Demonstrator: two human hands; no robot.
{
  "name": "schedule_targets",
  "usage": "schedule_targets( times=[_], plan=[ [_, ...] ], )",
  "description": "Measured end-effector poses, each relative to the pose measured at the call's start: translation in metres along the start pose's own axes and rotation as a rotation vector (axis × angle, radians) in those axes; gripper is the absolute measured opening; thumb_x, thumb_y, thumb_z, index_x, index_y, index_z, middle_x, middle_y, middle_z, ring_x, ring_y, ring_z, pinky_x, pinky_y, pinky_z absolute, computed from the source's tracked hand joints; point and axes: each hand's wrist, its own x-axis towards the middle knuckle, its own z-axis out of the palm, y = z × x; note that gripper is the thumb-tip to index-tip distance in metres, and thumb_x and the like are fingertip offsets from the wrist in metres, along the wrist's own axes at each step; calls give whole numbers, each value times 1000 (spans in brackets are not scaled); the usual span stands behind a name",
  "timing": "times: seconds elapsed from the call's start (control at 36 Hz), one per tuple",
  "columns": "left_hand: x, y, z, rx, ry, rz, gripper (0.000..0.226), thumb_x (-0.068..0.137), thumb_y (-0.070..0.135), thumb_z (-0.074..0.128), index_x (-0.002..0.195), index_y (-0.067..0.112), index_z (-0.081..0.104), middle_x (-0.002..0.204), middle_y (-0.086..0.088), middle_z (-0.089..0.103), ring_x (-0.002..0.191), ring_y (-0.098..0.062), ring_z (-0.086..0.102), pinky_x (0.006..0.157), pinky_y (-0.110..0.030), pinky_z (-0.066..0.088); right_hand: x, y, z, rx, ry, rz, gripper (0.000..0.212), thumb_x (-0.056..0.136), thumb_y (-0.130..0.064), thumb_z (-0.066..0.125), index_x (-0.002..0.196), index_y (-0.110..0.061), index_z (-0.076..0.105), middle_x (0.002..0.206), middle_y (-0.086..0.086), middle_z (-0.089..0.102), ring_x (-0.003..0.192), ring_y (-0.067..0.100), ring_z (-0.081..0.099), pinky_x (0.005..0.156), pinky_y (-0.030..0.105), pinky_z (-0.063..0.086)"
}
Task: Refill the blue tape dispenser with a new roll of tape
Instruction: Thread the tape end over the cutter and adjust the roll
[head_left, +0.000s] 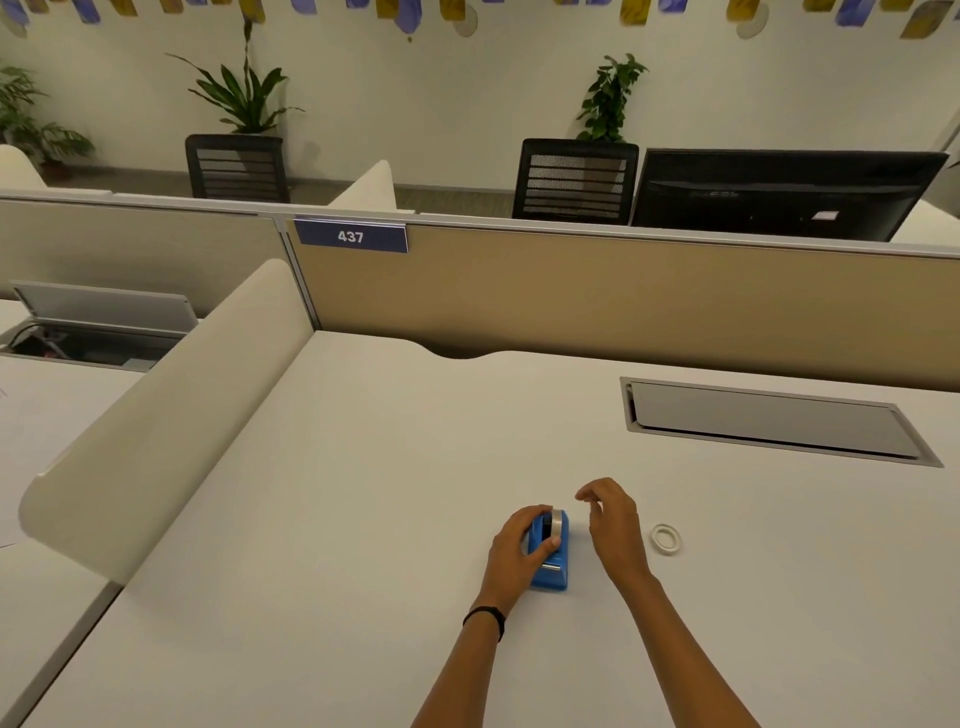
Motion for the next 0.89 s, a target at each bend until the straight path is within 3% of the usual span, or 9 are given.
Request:
schedule_targets(
  times=[0.06, 0.11, 0.19, 0.31, 0.36, 0.44, 0.53, 0.81, 0.89],
  plan=[
    [0, -1, -1, 4, -5, 7, 42, 86, 27, 64, 125, 23, 50, 128, 7, 55, 115, -7, 51, 97, -12, 39, -1, -1, -3, 5, 38, -5, 13, 86, 6, 52, 86, -3, 62, 99, 10, 59, 90, 15, 55, 80, 21, 43],
    [0, -2, -1, 7, -10, 13, 42, 86, 27, 64, 125, 23, 51, 128, 8, 55, 116, -7, 51, 98, -13, 40, -1, -1, -4, 19, 60, -9, 2, 85, -2, 60, 85, -4, 61, 96, 10, 58, 84, 15, 55, 73, 18, 44],
    [1, -3, -2, 13, -15, 24, 42, 86, 27, 65, 126, 23, 51, 127, 10, 55, 116, -6, 51, 99, -15, 40, 0, 0, -6, 24, 69, 20, 3, 86, -5, 59, 86, -2, 60, 90, 17, 63, 78, 22, 59, 68, 22, 46],
    [1, -4, -2, 11, -19, 26, 43, 86, 26, 64, 126, 22, 51, 127, 10, 54, 116, -6, 51, 100, -16, 40, -1, 3, -6, -37, 41, 19, 24, 88, 9, 47, 103, 0, 63, 114, 18, 62, 106, 28, 59, 92, 29, 46],
    [1, -4, -2, 10, -18, 27, 43, 86, 26, 64, 127, 21, 51, 128, 8, 55, 117, -7, 51, 101, -20, 41, -2, 4, -5, -36, -19, -3, 23, 88, 4, 51, 108, -2, 61, 120, 16, 60, 111, 27, 56, 97, 36, 46],
    [2, -5, -1, 1, -11, 24, 43, 86, 25, 64, 126, 20, 51, 128, 5, 56, 117, -10, 52, 102, -24, 42, -3, 2, -4, -28, -169, -33, 14, 88, -8, 58, 101, -6, 62, 107, 12, 64, 94, 21, 61, 85, 35, 53],
    [1, -4, -1, -5, -7, 18, 41, 86, 26, 64, 124, 23, 50, 126, 7, 55, 115, -8, 52, 99, -18, 41, -2, -2, -1, -98, -282, -84, 12, 88, -11, 58, 96, -4, 64, 99, 14, 65, 88, 23, 62, 82, 32, 54],
    [3, -6, -1, 0, -6, 7, 42, 85, 28, 65, 125, 23, 51, 127, 5, 56, 114, -8, 52, 100, -22, 42, 10, -9, -7, -234, -395, -170, 13, 87, -13, 58, 89, -4, 67, 95, 13, 65, 82, 23, 61, 79, 33, 53],
    [3, -6, -1, 5, -3, 0, 42, 85, 29, 65, 125, 24, 51, 127, 5, 56, 113, -7, 52, 97, -17, 42, 11, -10, -7, -246, -407, -156, 13, 87, -14, 59, 91, -4, 67, 96, 12, 65, 83, 22, 61, 79, 30, 53]
  ],
)
